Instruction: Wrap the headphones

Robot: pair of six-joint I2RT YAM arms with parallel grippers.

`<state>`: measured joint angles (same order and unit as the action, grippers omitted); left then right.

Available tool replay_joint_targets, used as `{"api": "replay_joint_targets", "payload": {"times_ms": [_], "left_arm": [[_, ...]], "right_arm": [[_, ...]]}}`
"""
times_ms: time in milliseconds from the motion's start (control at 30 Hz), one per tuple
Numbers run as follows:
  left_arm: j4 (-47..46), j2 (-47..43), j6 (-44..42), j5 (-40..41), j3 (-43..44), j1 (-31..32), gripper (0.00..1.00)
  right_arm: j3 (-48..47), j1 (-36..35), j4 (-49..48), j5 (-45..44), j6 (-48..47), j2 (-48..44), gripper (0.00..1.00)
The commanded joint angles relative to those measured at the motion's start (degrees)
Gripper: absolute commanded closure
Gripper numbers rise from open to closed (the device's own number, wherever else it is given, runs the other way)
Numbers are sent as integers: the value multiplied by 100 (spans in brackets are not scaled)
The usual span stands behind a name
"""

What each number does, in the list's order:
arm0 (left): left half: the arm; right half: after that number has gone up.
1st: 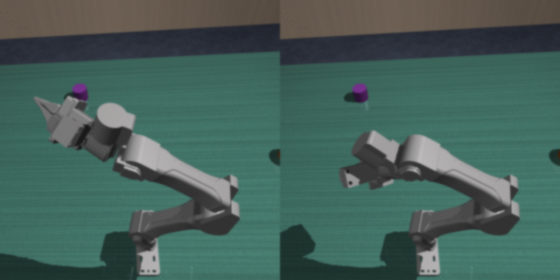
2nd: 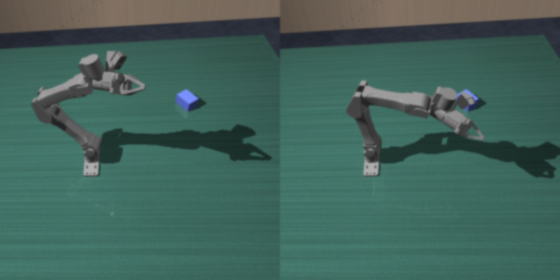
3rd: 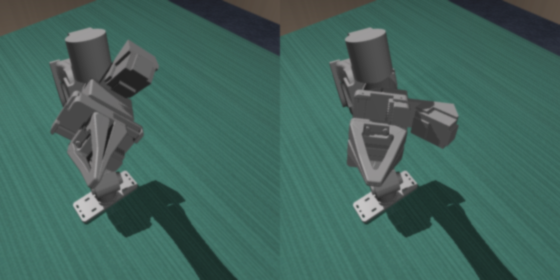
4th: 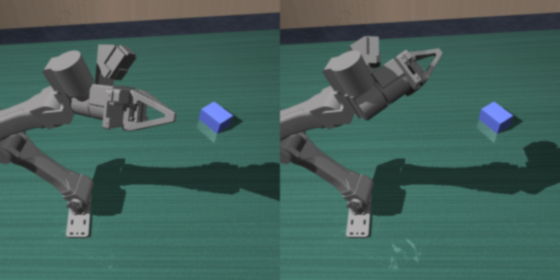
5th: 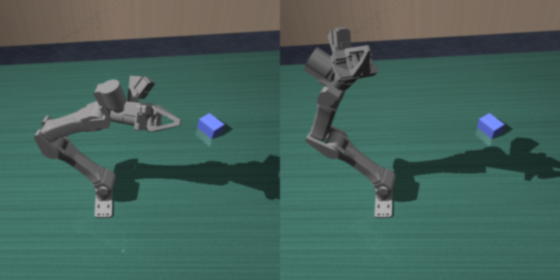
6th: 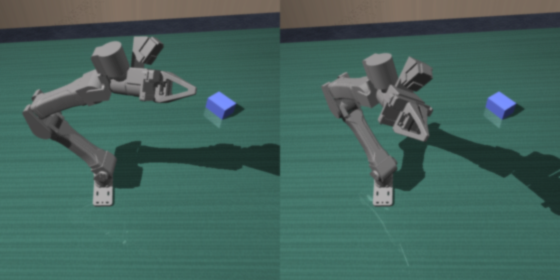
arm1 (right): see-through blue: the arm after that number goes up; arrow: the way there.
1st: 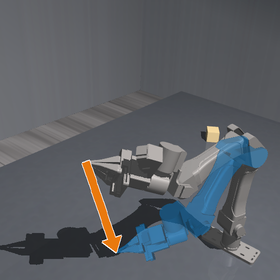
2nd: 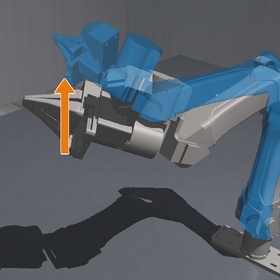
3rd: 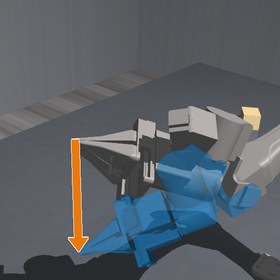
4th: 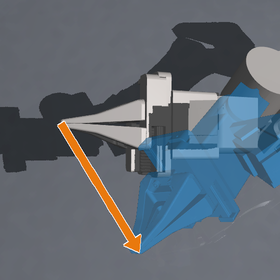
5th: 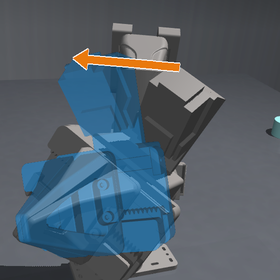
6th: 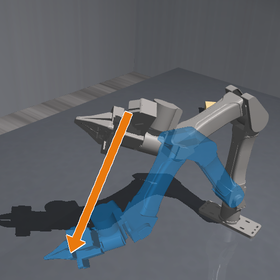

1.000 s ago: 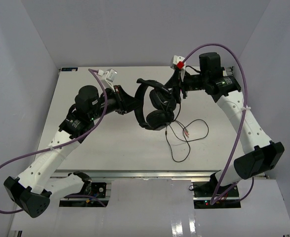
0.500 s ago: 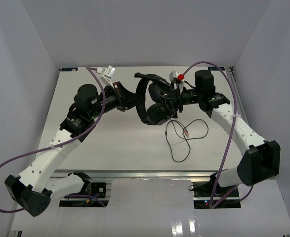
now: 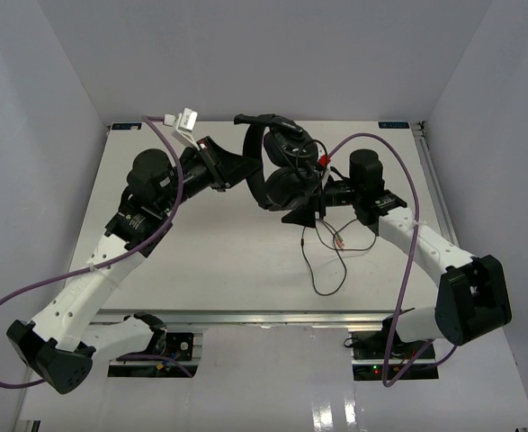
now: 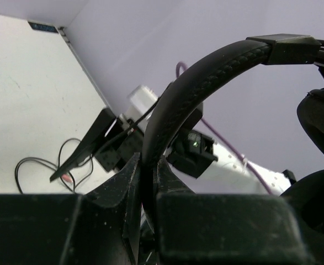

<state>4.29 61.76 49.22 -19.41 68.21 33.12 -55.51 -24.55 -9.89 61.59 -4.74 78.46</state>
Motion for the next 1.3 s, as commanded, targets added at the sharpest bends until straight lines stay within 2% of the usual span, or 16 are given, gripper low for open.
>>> {"api": "replay_joint_targets", "payload": {"times_ms": [0,167,367,467,633,833,900,1000,1100,1267], "left_arm": [[-251,-139,256,621,422,19,100],[-176,-296,482,1398,359,19,100],[80,-231,611,2090,597,19,100],[123,-209,638,2492,682,19,100],[111,-180,813,3085,628,19,100],[54,52,983,3830,648,19,100],[82,136,918,4073,695,19,100],[167,179,726,4239,677,19,100],[308,83,539,4575,554,19,100],[421,-78,337,4824,393,19,100]], "right_arm": [[244,-91,-582,-54,-165,-111,37],[565,-145,-472,63,-542,-224,56],[856,-266,-50,65,-992,-551,66],[891,-327,247,16,-1298,-691,68],[797,-447,1218,-336,-1996,-892,78],[-118,-842,3268,-1189,-3510,-800,91],[-609,-902,4377,-1512,-4133,-675,92],[-1505,-902,5225,-2082,-4879,-619,92],[-2100,-1032,5609,-2873,-5455,-872,92],[-2383,-1844,5943,-3909,-5864,-1151,92]]}}
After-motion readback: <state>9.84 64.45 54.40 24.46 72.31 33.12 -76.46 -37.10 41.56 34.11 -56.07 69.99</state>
